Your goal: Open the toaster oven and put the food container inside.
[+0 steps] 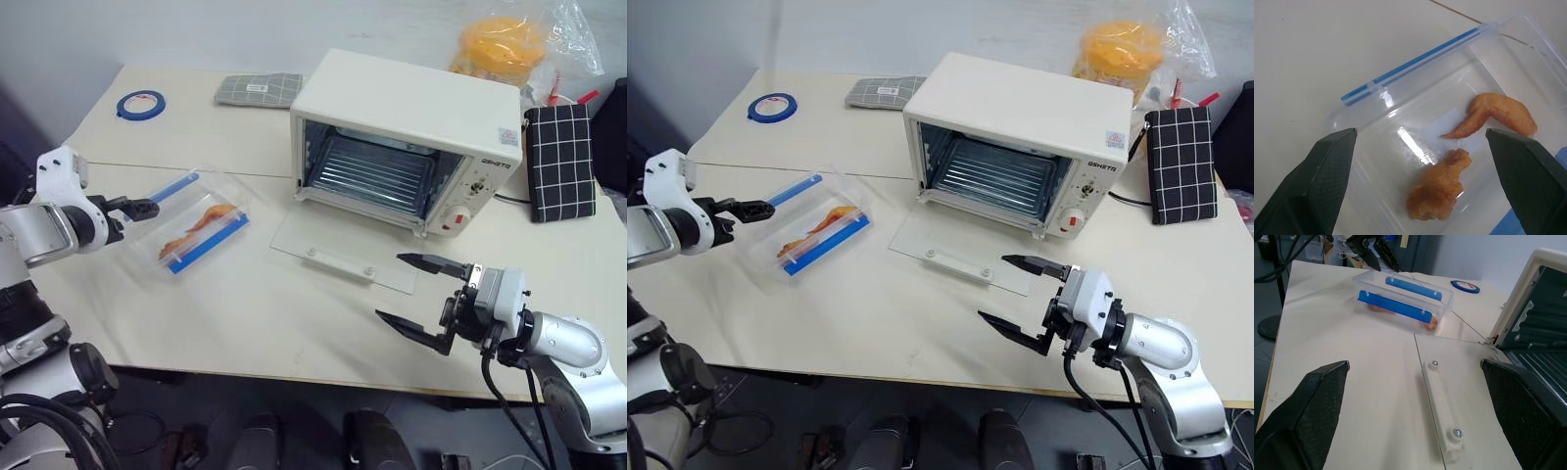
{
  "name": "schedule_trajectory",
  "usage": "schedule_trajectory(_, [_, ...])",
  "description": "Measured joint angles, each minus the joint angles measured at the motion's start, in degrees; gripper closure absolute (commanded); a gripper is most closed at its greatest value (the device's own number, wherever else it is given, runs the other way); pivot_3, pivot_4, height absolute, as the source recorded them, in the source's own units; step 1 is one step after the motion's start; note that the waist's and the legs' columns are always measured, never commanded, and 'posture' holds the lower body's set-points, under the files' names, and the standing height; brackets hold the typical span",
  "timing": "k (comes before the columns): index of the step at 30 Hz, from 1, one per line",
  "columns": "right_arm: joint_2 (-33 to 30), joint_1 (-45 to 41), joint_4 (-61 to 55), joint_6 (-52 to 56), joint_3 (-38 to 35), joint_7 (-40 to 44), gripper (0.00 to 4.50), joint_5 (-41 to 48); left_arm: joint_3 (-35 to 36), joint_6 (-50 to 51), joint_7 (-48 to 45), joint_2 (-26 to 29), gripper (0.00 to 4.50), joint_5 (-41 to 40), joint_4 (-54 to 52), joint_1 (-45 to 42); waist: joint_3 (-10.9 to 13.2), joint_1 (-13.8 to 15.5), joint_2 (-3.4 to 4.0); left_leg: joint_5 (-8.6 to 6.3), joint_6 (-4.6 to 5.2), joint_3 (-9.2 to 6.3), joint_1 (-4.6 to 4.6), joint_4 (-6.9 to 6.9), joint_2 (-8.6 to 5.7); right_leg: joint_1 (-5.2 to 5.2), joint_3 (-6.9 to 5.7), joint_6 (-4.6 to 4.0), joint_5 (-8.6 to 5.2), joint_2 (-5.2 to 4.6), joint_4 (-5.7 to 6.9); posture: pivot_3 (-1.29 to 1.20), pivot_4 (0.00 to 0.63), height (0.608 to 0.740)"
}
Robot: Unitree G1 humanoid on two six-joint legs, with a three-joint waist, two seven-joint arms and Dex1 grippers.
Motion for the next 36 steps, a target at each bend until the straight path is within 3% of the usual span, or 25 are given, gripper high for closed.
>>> schedule_trajectory(5, [0.0, -0.1, 0.0, -0.2, 0.1, -0.9, 0.00, -0.4, -2.0, 0.0, -1.5, 5.3, 0.02, 0.1, 1.9, -0.7, 0.0, 0.1, 0.00, 0.00, 0.00, 0.00, 0.02, -0.01, -0.02, 0.00, 0.00, 0.00, 0.00, -0.02, 0.01, 0.00, 0.150, 0.740])
schedule_trajectory(9, [0.0, -0.6, 0.0, -0.2, 0.3, -1.1, 0.00, -0.6, -2.2, -0.1, -1.5, 5.8, 0.02, -0.7, 4.4, 2.6, 0.0, 0.2, 0.00, 0.00, 0.01, -0.01, 0.01, 0.00, -0.03, 0.00, 0.00, 0.00, 0.00, -0.05, 0.03, 0.00, 0.150, 0.740])
schedule_trajectory(19, [0.0, -1.4, 0.0, -0.2, 0.7, -1.1, 0.00, -0.6, -1.3, 0.1, 3.0, -3.0, 0.02, -3.0, 4.9, 6.1, 0.0, 1.3, -0.07, -0.01, 0.04, 0.00, -0.04, 0.07, -0.06, 0.00, -0.03, 0.00, 0.00, -0.11, 0.01, 0.00, 0.150, 0.740])
schedule_trajectory(32, [0.0, -0.7, 0.0, -0.1, 0.7, -2.1, 0.00, -0.6, -3.2, 0.0, 1.8, -1.2, 3.80, 1.7, 4.4, 6.0, 0.0, 1.3, -0.07, -0.01, 0.04, 0.02, -0.03, 0.07, -0.05, 0.00, -0.02, 0.00, 0.00, -0.06, 0.01, 0.00, 0.150, 0.740])
schedule_trajectory(36, [0.0, -0.7, 0.0, -0.1, 0.7, -2.3, 0.00, -0.6, -4.2, -0.9, 0.7, -0.5, 4.45, 5.2, 4.4, 5.9, 0.0, 1.4, -0.07, -0.01, 0.04, 0.02, -0.04, 0.07, -0.06, 0.00, -0.03, 0.00, 0.00, -0.06, 0.01, 0.00, 0.150, 0.740])
